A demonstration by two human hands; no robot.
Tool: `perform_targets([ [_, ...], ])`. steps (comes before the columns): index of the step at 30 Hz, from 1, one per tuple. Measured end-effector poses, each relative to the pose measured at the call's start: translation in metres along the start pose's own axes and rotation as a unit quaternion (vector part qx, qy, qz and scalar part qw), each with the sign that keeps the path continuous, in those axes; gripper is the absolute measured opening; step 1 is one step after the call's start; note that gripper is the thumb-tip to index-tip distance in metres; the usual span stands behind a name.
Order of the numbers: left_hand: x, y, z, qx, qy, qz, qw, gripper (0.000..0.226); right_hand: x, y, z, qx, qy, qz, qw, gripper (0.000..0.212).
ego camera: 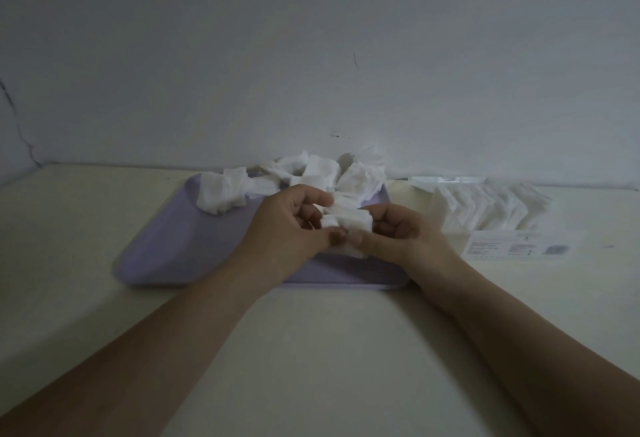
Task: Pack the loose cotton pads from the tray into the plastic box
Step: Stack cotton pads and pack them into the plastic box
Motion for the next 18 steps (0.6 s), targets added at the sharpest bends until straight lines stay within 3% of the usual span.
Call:
perform_targets([
  [4,0.009,0.001,0.006,0.064,0.055,-0.011,0.996,0.047,0.002,-0.002,0.007,-0.064,-0.089,0.022,0.994,0.033],
  [6,0.016,0.012,0.025,0.149,0.046,-0.003,0.988,0.040,0.003,-0.006,0.018,-0.060,-0.137,0.023,0.989,0.030],
  [8,0.017,0.019,0.043,0.289,0.029,0.006,0.957,0.033,0.003,-0.006,0.028,-0.064,-0.179,0.028,0.981,0.024],
  [10,0.011,0.022,0.041,0.353,0.054,0.016,0.934,0.041,0.002,-0.004,0.034,-0.075,-0.215,0.034,0.973,0.022],
  [13,0.006,0.023,0.031,0.360,0.091,0.030,0.928,0.041,0.000,-0.003,0.034,-0.095,-0.235,0.032,0.967,0.023],
  [18,0.006,0.029,0.023,0.249,0.106,0.061,0.961,0.030,0.000,-0.005,0.032,-0.120,-0.230,0.017,0.966,0.024],
])
Point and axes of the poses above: each hand's wrist, its own x-axis towards the middle knuckle, its own z-axis out of the back of the hand, y = z × x, the point moved 9 cm from there along x, towards the middle knuckle, and after that the axes turned 13 degrees about -z, right-handed, at the moved point
